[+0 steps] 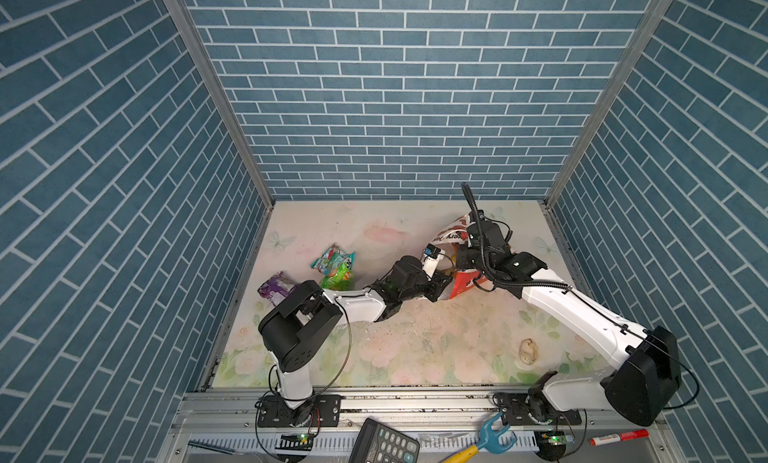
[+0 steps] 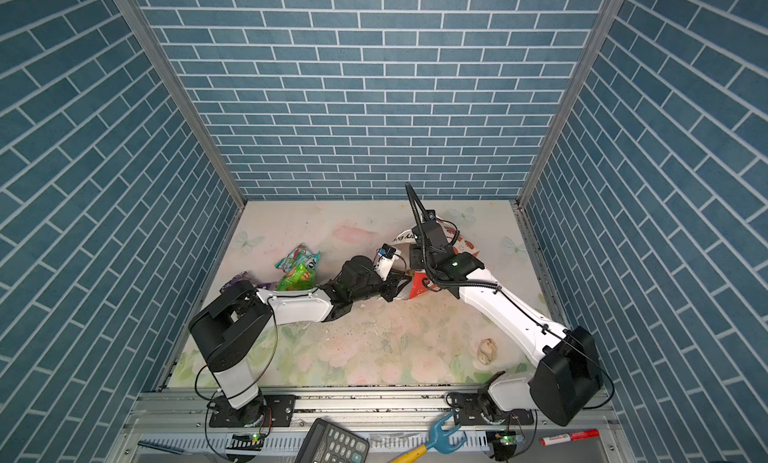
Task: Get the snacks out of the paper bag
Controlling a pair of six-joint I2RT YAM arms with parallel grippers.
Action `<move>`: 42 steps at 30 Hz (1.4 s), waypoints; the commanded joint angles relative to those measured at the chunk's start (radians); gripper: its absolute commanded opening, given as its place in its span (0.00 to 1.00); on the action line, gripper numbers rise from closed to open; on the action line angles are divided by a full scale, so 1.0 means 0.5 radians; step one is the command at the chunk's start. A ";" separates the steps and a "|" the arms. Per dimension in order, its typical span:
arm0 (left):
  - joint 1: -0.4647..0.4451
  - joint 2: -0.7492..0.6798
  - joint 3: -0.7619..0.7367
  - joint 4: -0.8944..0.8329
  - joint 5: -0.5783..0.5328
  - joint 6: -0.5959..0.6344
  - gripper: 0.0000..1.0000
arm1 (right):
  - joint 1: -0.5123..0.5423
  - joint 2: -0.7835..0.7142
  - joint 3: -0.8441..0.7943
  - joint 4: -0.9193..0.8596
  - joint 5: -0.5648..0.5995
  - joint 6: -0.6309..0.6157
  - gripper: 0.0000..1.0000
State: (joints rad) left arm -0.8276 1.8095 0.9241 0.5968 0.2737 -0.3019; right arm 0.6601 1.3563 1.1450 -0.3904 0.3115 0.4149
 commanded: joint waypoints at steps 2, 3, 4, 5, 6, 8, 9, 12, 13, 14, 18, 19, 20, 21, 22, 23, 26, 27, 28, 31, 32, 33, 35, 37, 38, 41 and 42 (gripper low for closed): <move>0.006 0.144 0.087 -0.022 0.019 0.015 0.33 | -0.007 -0.071 -0.023 -0.024 -0.009 0.100 0.00; 0.008 0.175 0.114 -0.029 0.021 0.014 0.33 | -0.007 -0.071 -0.026 -0.025 -0.012 0.103 0.00; 0.008 0.203 0.141 -0.041 0.023 0.017 0.33 | -0.007 -0.070 -0.029 -0.026 -0.017 0.103 0.00; 0.006 0.225 0.161 -0.052 0.025 0.019 0.33 | -0.008 -0.068 -0.028 -0.023 -0.018 0.103 0.00; 0.008 0.242 0.185 -0.060 0.026 0.026 0.33 | -0.007 -0.068 -0.032 -0.026 -0.019 0.106 0.00; 0.007 0.269 0.220 -0.058 0.025 0.036 0.33 | -0.004 -0.068 -0.033 -0.025 -0.022 0.109 0.00; 0.008 0.279 0.241 -0.056 0.025 0.039 0.34 | -0.007 -0.068 -0.038 -0.026 -0.025 0.109 0.00; 0.008 0.320 0.310 -0.061 0.038 0.062 0.41 | -0.005 -0.068 -0.038 -0.026 -0.022 0.112 0.00; 0.008 0.335 0.340 -0.065 0.039 0.066 0.43 | -0.006 -0.068 -0.038 -0.025 -0.022 0.112 0.00; 0.008 0.351 0.366 -0.072 0.033 0.066 0.45 | -0.007 -0.068 -0.036 -0.025 -0.023 0.114 0.00; 0.008 0.411 0.465 -0.100 0.048 0.084 0.47 | -0.007 -0.068 -0.038 -0.028 -0.019 0.109 0.00; 0.008 0.428 0.490 -0.113 0.053 0.085 0.47 | -0.007 -0.068 -0.038 -0.030 -0.016 0.108 0.00; 0.008 0.438 0.509 -0.121 0.057 0.087 0.47 | -0.007 -0.068 -0.038 -0.032 -0.012 0.106 0.00; 0.009 0.446 0.524 -0.131 0.062 0.088 0.47 | -0.007 -0.068 -0.041 -0.032 -0.011 0.106 0.00; 0.006 0.460 0.534 -0.129 0.068 0.088 0.49 | -0.007 -0.068 -0.041 -0.037 -0.006 0.103 0.00; 0.007 0.467 0.536 -0.125 0.072 0.087 0.50 | -0.007 -0.068 -0.040 -0.038 -0.005 0.103 0.00; 0.008 0.468 0.513 -0.118 0.061 0.091 0.56 | -0.007 -0.068 -0.041 -0.045 0.005 0.100 0.00; 0.008 0.465 0.494 -0.107 0.063 0.094 0.58 | -0.007 -0.068 -0.038 -0.051 0.010 0.100 0.00; 0.008 0.463 0.476 -0.091 0.076 0.111 0.60 | -0.007 -0.070 -0.038 -0.051 0.015 0.100 0.00; 0.008 0.440 0.442 -0.122 0.056 0.149 0.66 | -0.007 -0.068 -0.036 -0.063 0.021 0.098 0.00; 0.008 0.430 0.435 -0.138 0.052 0.162 0.69 | -0.007 -0.068 -0.033 -0.067 0.021 0.097 0.00; 0.008 0.417 0.424 -0.157 0.051 0.182 0.72 | -0.008 -0.067 -0.030 -0.070 0.021 0.097 0.00; 0.008 0.410 0.407 -0.154 0.044 0.217 0.76 | -0.008 -0.065 -0.029 -0.072 0.021 0.097 0.00; 0.008 0.444 0.422 -0.152 0.048 0.256 0.81 | -0.010 -0.060 -0.026 -0.067 0.018 0.097 0.00; 0.008 0.458 0.443 -0.175 0.043 0.266 0.83 | -0.009 -0.056 -0.024 -0.067 0.015 0.097 0.00; 0.009 0.510 0.527 -0.250 0.022 0.285 0.88 | -0.010 -0.044 -0.012 -0.069 0.001 0.097 0.00; 0.008 0.527 0.557 -0.265 0.015 0.286 0.89 | -0.010 -0.041 -0.010 -0.069 -0.003 0.097 0.00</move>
State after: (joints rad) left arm -0.8268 2.0426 1.1584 0.5007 0.2932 -0.1875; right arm 0.6537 1.3468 1.1358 -0.4000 0.3111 0.4152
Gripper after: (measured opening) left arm 0.884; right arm 0.048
